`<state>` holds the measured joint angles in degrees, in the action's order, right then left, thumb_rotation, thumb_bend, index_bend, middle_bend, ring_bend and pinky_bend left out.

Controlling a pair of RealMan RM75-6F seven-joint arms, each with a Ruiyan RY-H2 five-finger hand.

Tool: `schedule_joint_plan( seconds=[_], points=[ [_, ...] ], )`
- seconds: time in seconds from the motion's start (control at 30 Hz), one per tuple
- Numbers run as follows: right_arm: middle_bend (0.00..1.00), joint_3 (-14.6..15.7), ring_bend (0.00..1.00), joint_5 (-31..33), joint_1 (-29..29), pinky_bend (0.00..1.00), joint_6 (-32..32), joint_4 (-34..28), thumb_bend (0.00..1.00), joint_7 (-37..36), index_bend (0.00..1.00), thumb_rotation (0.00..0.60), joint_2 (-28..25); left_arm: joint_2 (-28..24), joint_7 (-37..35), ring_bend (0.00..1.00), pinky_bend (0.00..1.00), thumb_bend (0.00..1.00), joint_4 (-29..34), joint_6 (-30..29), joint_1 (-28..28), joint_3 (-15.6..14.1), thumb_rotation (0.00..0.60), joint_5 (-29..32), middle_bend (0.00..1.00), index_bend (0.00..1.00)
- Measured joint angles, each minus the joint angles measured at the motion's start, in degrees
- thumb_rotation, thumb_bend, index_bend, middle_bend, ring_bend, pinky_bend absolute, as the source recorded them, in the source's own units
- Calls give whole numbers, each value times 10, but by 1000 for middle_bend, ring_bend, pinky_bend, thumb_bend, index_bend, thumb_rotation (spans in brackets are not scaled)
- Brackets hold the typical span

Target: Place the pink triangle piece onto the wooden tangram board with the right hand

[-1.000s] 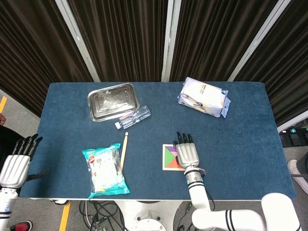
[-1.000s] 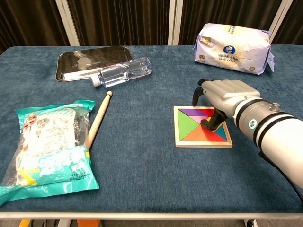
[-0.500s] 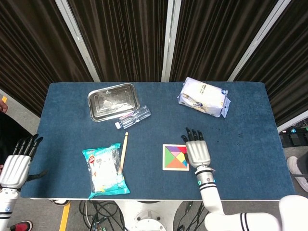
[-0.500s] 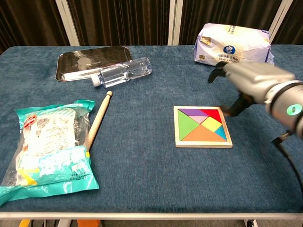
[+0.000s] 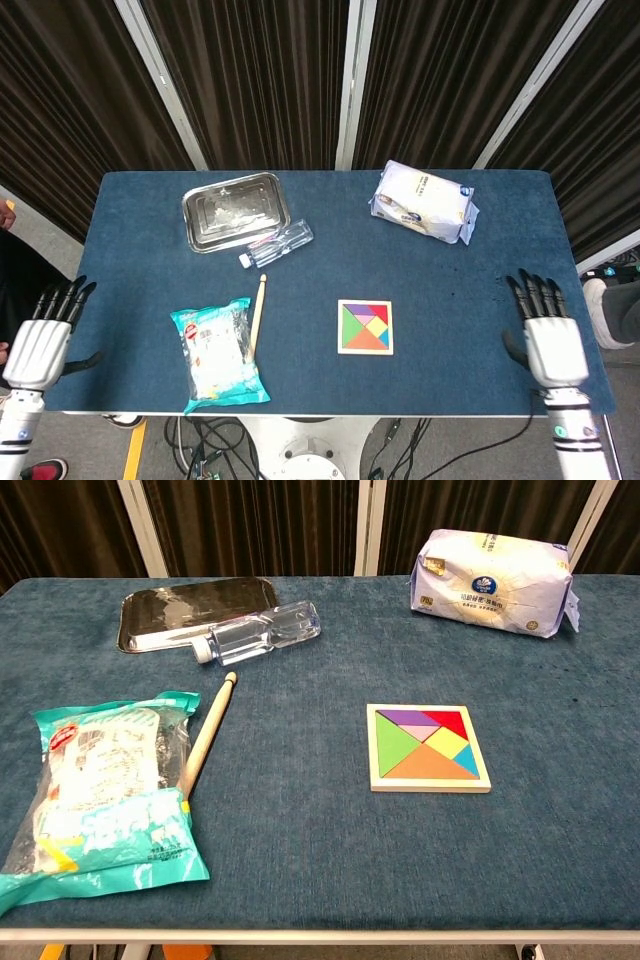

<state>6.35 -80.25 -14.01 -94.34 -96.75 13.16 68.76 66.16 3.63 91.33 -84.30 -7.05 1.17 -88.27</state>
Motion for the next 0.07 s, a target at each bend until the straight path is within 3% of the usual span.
schedule_joint_plan(
  seconds=[0.07],
  points=[
    [0,6,0,-4,22,0,-11,26,284,-19,0,600,-12,-1,5,0,0,0,6,0,0,1,600,1,0,8]
  ],
)
